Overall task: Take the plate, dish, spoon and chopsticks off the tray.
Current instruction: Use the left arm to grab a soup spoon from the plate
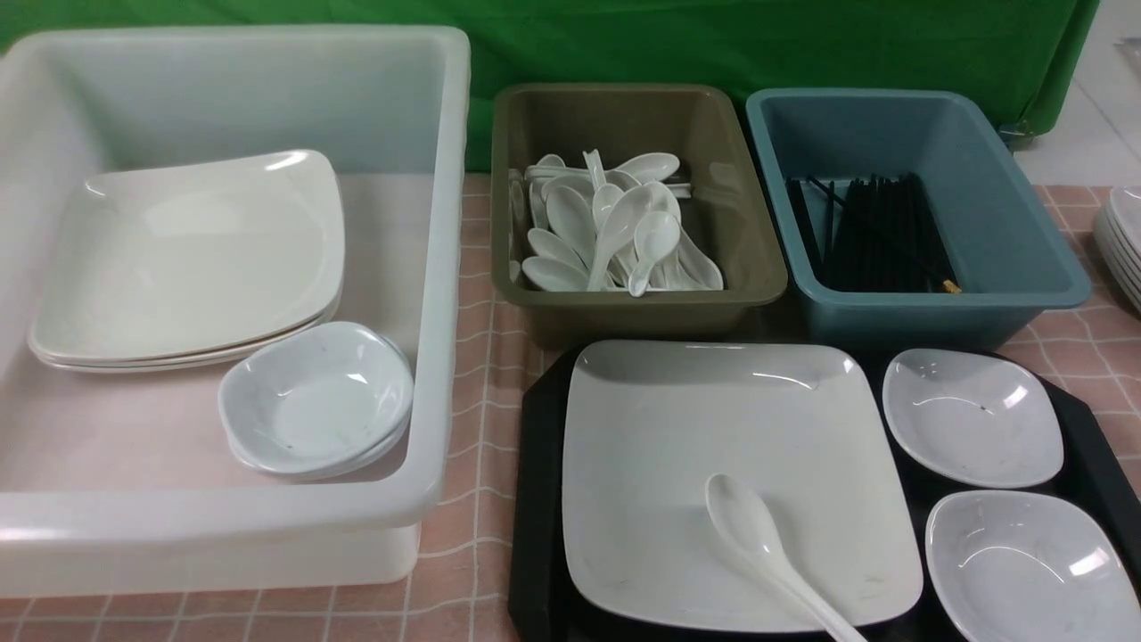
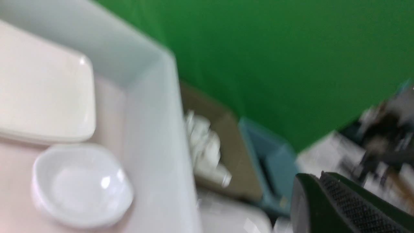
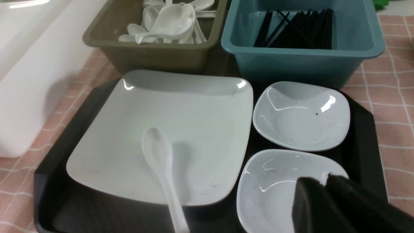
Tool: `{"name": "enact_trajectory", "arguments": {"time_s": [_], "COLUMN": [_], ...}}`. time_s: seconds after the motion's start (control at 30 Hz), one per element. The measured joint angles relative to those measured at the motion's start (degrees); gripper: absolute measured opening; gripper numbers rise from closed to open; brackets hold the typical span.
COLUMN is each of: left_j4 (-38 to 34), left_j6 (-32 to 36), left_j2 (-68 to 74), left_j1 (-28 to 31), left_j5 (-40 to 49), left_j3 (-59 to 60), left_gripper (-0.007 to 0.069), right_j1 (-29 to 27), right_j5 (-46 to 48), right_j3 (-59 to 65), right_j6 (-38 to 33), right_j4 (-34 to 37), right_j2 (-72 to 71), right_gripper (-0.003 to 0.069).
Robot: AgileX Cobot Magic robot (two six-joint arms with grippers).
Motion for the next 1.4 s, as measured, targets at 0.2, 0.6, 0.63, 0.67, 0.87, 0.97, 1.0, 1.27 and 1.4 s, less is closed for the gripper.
{"name": "enact_trajectory", "arguments": {"time_s": [0.2, 0.6, 0.63, 0.67, 0.87, 0.97, 1.0, 1.27, 1.4], "left_j4": [-11.6, -5.2, -4.2, -3.1, 0.8, 2.1, 2.9, 4.4, 4.7], "left_j6": [13.1, 4.6, 3.7, 2.8, -4.0, -8.4, -11.0, -22.9, -26.0], "left_j2": [20.0, 53.2, 55.5, 58.3, 73.0, 79.0, 81.7, 90.3, 91.5], "left_j1": [-1.2, -37.5, -39.0, -40.8, -45.9, -46.8, -47.1, -47.1, -47.1], "left_j5": [16.0, 6.2, 5.9, 5.6, 6.8, 9.2, 10.5, 14.9, 14.8], "left_j3": [-8.9, -16.0, -17.7, -20.1, -35.2, -41.3, -44.5, -48.4, -48.4], "left_gripper": [0.0018, 0.0038, 0.0048, 0.0059, 0.0155, 0.0213, 0.0246, 0.0353, 0.0378], "right_j1": [0.0, 0.0, 0.0, 0.0, 0.0, 0.0, 0.0, 0.0, 0.0], "right_j5": [0.1, 0.2, 0.2, 0.2, 0.2, 0.2, 0.2, 0.4, 0.5], "right_j3": [0.0, 0.0, 0.0, 0.0, 0.0, 0.1, 0.1, 0.1, 0.1], "right_j6": [-0.1, -0.1, -0.1, -0.1, -0.1, -0.1, -0.1, -0.1, -0.1], "right_j4": [0.0, 0.0, 0.0, 0.0, 0.0, 0.0, 0.0, 0.0, 0.0], "right_j2": [0.0, 0.1, 0.1, 0.1, 0.1, 0.1, 0.1, 0.1, 0.1], "right_gripper": [0.0123, 0.0137, 0.014, 0.0141, 0.0153, 0.0157, 0.016, 0.0171, 0.0176]}}
